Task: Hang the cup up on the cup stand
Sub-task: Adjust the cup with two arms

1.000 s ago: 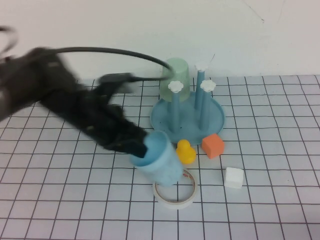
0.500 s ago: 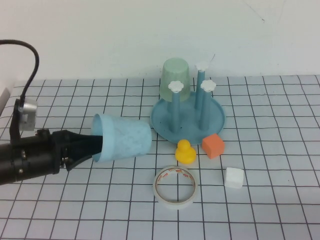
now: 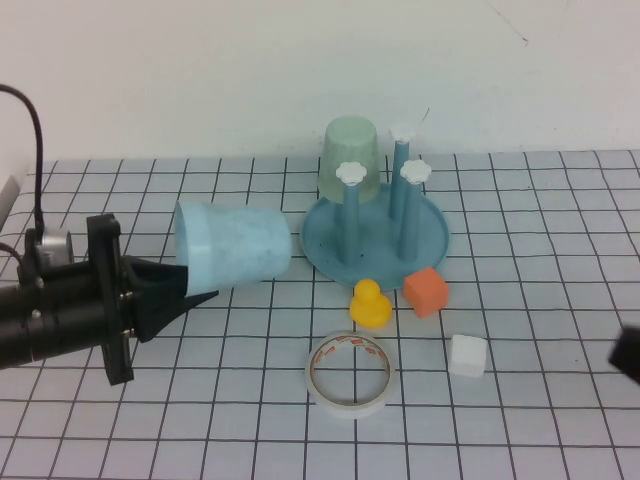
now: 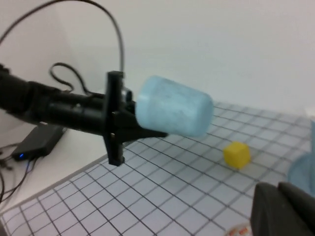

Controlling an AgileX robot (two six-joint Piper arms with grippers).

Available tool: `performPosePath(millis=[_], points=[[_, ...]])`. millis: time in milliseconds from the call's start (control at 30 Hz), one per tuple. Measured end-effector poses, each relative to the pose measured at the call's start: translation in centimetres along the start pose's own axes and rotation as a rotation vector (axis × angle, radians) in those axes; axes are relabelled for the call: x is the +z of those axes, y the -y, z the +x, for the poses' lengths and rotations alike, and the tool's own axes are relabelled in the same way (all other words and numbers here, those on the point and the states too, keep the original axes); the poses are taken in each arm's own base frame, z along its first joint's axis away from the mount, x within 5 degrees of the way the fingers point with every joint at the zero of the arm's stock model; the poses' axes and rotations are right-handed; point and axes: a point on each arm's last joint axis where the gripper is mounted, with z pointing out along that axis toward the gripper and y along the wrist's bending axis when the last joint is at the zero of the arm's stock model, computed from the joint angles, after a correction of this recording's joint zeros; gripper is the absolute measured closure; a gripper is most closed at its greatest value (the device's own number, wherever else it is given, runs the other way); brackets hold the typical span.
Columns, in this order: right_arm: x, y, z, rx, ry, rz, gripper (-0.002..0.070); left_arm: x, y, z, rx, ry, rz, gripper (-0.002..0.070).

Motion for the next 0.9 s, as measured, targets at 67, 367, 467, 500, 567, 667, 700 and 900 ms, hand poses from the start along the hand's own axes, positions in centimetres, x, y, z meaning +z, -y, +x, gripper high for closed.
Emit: performPosePath(millis=[67,367,467,500,567,667,700,900], points=[[1.0,0.4,-1.3,-0.049,-0.015,-0.048,0.0677,0.0,0.0,0.0,-0.065,-0.002,0.001,0.0669],[7.0,-0.9,-7.0,-0.505,-0.187,-0.153,0.0677,0.0,0.0,0.0,-0.094,-0.005,0.003,0.0669],[9.4,-2.1,-8.4,-0.643,-0.228,-0.171,0.0676,0.0,0.0,0.0,-0.047,-0.005,0.003,0.0669],[10.5,-2.7,-9.0,-0.669,-0.236,-0.181,0.0676,0.0,0.0,0.0,-0.033,-0.005,0.003,0.0669],[12.1,-3.3,-9.3,-0.721,-0.266,-0.198,0.0676,0.0,0.0,0.0,-0.02,-0.005,0.003,0.0669],[15.2,-4.1,-9.5,-0.765,-0.33,-0.22,0.0671,0.0,0.0,0.0,-0.014,-0.005,0.003,0.0669],[16.2,-4.3,-9.4,-0.786,-0.361,-0.224,0.0659,0.0,0.0,0.0,-0.012,-0.005,0.003,0.0669],[21.1,-4.8,-7.7,-0.958,-0.561,-0.198,0.0394,0.0,0.0,0.0,-0.005,-0.005,0.003,0.0669]])
